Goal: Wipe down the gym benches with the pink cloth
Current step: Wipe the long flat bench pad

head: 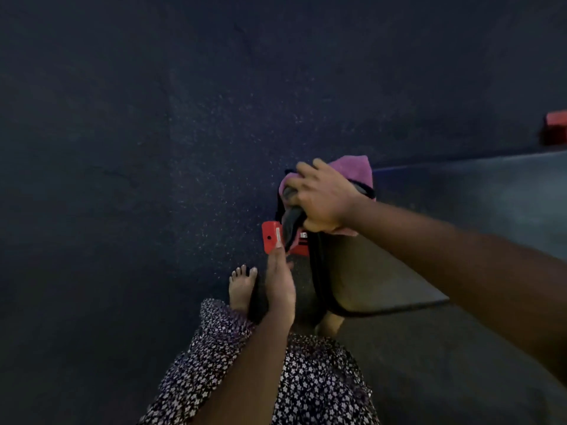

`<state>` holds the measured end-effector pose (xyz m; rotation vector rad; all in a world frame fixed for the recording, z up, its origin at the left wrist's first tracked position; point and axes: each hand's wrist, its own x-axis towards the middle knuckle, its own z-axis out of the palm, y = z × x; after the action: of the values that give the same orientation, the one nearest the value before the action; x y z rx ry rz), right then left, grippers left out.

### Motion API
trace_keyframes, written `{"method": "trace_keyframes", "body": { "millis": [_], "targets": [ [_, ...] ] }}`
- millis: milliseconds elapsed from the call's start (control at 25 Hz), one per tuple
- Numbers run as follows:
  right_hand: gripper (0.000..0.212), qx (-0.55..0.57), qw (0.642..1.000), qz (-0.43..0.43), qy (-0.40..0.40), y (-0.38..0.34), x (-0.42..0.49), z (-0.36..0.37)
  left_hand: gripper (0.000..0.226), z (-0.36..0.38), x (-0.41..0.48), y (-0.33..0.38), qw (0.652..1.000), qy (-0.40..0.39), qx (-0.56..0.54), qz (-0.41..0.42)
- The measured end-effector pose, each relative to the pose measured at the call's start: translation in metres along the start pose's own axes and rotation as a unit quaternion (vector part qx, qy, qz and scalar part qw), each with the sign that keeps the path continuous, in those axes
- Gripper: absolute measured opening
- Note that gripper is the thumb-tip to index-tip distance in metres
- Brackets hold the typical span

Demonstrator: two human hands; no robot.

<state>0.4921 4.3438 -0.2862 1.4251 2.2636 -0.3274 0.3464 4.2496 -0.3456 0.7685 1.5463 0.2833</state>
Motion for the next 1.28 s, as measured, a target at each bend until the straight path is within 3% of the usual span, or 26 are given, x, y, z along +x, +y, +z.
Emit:
{"method": "trace_keyframes", "body": {
  "millis": [40,80,120,160,200,240,280,320,360,400,440,520,600,720,880,960,1080,1280],
  "targets": [
    [0.052,0.001,1.000,0.005,-0.003,0.009,0.008,-0.004,0.042,0.007,0.006,0.000,0.999,0.042,-0.008,-0.034],
    [0.056,-0.007,1.000,-0.003,-0.011,0.015,0.013,-0.005,0.038,0.016,0.029,-0.031,0.987,0.085,-0.097,-0.096],
    [0.059,-0.019,0.999,-0.035,-0.017,0.018,0.013,-0.003,0.030,0.017,0.073,-0.103,0.995,0.079,-0.051,-0.037],
    [0.062,-0.032,0.996,-0.080,-0.018,0.019,0.011,0.001,0.029,0.009,0.137,-0.175,0.994,0.047,0.048,0.083],
    [0.064,-0.037,0.992,-0.123,-0.011,0.019,0.007,0.004,0.038,0.002,0.176,-0.215,0.980,0.037,0.136,0.140],
    [0.065,-0.035,0.987,-0.154,-0.004,0.022,0.003,0.007,0.042,0.009,0.187,-0.221,0.978,0.065,0.144,0.137],
    [0.065,-0.028,0.986,-0.167,-0.005,0.030,0.004,0.009,0.036,0.031,0.172,-0.197,0.990,0.111,0.029,0.085],
    [0.064,-0.014,0.987,-0.162,-0.009,0.040,0.009,0.010,0.036,0.060,0.122,-0.118,0.978,0.187,-0.090,0.026],
    [0.064,0.008,0.990,-0.139,-0.024,0.049,0.017,0.011,0.045,0.087,0.058,-0.011,0.964,0.208,-0.166,0.006],
    [0.064,0.037,0.993,-0.104,-0.048,0.059,0.025,0.011,0.051,0.084,0.023,0.031,0.969,0.178,-0.163,-0.046],
    [0.064,0.070,0.993,-0.062,-0.071,0.071,0.031,0.011,0.052,0.097,-0.001,0.036,0.985,0.154,0.019,-0.070],
    [0.064,0.139,0.987,0.012,-0.081,0.090,0.034,0.018,0.053,0.087,-0.010,0.043,0.964,0.205,0.162,-0.047],
    [0.062,0.144,0.987,0.025,-0.061,0.092,0.027,0.026,0.058,0.087,-0.002,0.031,0.951,0.248,0.180,-0.035],
    [0.060,0.109,0.993,-0.039,-0.015,0.078,0.024,0.031,0.064,0.095,-0.001,0.027,0.940,0.266,0.215,-0.003],
    [0.056,0.240,0.969,0.041,-0.033,0.090,0.020,0.031,0.060,0.089,-0.005,0.023,0.953,0.237,0.174,0.067],
    [0.054,0.263,0.962,0.067,-0.019,0.096,0.007,0.034,0.060,0.098,-0.017,0.021,0.928,0.252,0.242,0.131],
    [0.054,0.287,0.951,0.112,0.008,0.109,-0.015,0.041,0.062,0.123,-0.038,0.018,0.862,0.246,0.371,0.242],
    [0.058,0.285,0.937,0.201,0.010,0.155,-0.068,0.071,0.056,0.171,-0.033,0.017,0.791,0.149,0.468,0.366]
  ]
}}
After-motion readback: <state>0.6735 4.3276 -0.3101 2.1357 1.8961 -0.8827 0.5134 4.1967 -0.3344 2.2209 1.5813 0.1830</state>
